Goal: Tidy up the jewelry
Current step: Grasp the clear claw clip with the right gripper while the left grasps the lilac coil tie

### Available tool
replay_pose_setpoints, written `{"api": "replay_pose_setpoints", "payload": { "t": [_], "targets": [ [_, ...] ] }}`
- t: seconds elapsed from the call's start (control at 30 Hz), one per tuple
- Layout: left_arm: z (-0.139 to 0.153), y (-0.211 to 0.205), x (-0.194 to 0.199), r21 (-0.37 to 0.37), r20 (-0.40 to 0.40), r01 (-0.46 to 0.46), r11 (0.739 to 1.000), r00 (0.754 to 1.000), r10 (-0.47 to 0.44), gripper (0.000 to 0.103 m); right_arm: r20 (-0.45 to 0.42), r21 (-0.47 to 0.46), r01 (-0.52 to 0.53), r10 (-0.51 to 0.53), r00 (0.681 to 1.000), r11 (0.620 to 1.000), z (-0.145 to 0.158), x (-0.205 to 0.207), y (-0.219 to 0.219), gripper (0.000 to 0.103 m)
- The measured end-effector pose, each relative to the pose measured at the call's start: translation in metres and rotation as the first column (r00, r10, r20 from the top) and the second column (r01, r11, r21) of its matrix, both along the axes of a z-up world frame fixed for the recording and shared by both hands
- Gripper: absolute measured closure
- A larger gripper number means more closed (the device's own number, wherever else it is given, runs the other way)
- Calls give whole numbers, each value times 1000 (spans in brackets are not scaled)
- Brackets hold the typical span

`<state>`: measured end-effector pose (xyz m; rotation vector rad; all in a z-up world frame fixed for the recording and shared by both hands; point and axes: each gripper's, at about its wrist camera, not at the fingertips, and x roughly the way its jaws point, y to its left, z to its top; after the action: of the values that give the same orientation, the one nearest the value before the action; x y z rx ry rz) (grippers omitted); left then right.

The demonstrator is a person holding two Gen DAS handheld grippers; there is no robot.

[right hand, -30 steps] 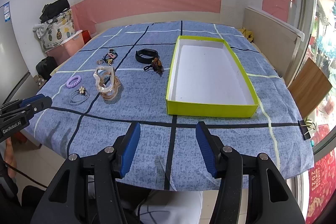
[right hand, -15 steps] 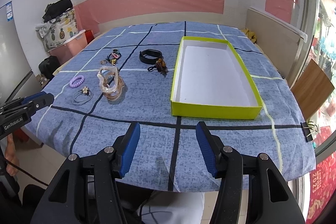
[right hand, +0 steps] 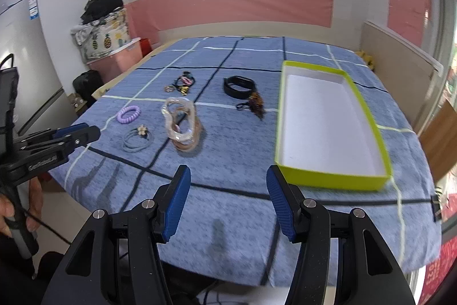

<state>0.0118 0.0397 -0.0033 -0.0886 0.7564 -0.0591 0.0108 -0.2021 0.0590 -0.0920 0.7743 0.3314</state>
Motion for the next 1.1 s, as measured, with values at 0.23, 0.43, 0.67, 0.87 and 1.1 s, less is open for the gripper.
{"api": "replay_pose_setpoints", "payload": {
  "t": [0.23, 0.43, 0.67, 0.87, 1.1],
  "targets": [
    [-8, 28, 26, 2, -19, -67, 998, 998, 67, 67, -10, 3, -59, 59, 998, 998, -7, 26, 24, 47],
    [-24, 47, 56, 11, -61, -113, 994, 992, 114, 67, -35, -2, -111, 111, 993, 994, -18, 55, 47, 47],
    [-37, 55, 82, -6, -106, -115, 993, 988, 114, 67, -60, -19, -178, 177, 982, 984, -29, 75, 70, 47],
    [-46, 58, 94, -21, -141, -109, 994, 984, 105, 67, -75, -61, -212, 208, 975, 975, -39, 87, 84, 47],
    [-47, 55, 103, 7, -144, -89, 996, 986, 89, 73, -107, -95, -201, 190, 976, 975, -51, 100, 91, 47]
  ]
}}
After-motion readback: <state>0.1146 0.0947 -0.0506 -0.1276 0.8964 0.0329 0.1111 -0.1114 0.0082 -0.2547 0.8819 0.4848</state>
